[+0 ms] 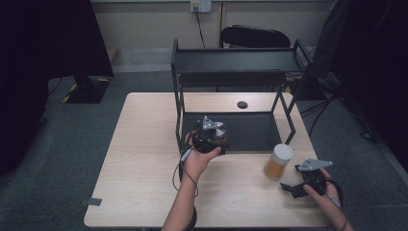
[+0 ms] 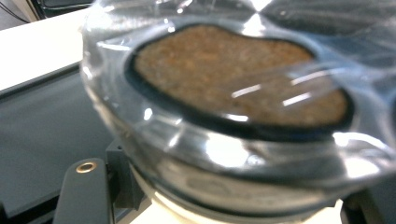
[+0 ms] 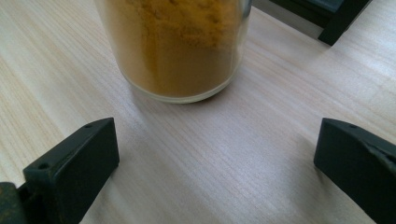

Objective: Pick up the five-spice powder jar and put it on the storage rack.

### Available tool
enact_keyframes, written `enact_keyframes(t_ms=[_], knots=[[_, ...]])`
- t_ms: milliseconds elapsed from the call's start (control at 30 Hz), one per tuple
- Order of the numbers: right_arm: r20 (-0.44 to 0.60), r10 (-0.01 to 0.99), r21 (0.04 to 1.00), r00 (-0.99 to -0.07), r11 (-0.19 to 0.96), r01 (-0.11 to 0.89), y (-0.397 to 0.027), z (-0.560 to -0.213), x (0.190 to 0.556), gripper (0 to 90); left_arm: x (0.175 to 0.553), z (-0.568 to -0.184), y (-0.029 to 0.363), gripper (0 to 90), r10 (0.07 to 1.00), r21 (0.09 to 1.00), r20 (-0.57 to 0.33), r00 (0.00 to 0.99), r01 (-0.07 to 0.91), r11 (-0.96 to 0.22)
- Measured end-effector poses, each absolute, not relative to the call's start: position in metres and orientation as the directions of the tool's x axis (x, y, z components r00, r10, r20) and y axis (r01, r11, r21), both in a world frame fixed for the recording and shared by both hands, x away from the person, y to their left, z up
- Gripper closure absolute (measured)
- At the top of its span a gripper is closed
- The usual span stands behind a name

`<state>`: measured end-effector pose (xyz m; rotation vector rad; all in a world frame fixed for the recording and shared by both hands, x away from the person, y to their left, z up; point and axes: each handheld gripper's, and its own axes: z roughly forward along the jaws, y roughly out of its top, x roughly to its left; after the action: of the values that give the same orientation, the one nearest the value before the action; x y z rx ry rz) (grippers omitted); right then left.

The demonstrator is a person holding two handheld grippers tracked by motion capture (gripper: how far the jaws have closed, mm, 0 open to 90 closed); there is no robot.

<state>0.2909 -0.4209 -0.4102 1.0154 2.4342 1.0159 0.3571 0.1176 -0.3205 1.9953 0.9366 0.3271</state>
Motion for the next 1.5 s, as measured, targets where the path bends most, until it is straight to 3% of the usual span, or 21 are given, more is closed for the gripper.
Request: enact_keyframes(t_ms=[1500], knots=[[-0.016, 0.715, 0.716, -0.699, 0.496, 0.492, -0.421, -0.41, 0.291, 0.0, 0.388, -0.216, 0.103, 31.5, 0.732, 0.813, -0.049, 0.679, 0.453, -0.366]])
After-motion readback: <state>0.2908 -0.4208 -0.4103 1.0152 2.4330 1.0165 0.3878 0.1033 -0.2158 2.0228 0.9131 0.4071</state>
